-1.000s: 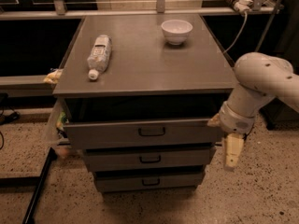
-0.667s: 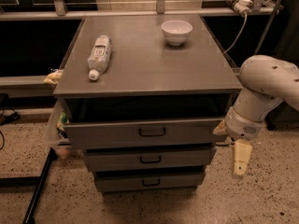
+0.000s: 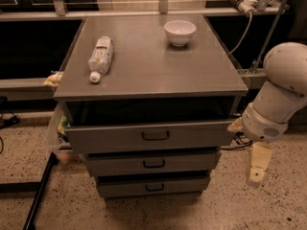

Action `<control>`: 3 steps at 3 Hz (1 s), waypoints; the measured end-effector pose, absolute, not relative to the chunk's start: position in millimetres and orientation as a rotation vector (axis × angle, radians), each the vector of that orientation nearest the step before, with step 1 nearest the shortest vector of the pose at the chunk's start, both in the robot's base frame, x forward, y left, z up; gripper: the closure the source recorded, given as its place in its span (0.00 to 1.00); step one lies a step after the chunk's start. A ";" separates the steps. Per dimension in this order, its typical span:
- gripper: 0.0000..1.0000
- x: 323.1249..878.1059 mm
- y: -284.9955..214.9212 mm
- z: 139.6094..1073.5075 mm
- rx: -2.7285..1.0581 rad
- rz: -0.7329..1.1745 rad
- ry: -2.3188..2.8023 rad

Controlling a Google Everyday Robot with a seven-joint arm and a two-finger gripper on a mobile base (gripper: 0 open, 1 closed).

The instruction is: Open top drawer

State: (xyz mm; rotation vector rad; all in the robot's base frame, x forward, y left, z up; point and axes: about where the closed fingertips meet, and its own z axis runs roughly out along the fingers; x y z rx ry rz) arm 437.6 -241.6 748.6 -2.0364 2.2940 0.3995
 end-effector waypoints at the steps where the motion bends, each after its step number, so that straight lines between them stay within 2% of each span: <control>1: 0.00 427.0 -235.1 769.2 -1.991 0.269 2.154; 2: 0.00 441.8 -240.3 771.5 -1.940 0.187 2.121; 3: 0.00 441.8 -240.3 771.5 -1.940 0.187 2.121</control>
Offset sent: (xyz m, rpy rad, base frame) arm -0.0106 0.0064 0.0189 0.0366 -0.1388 0.0180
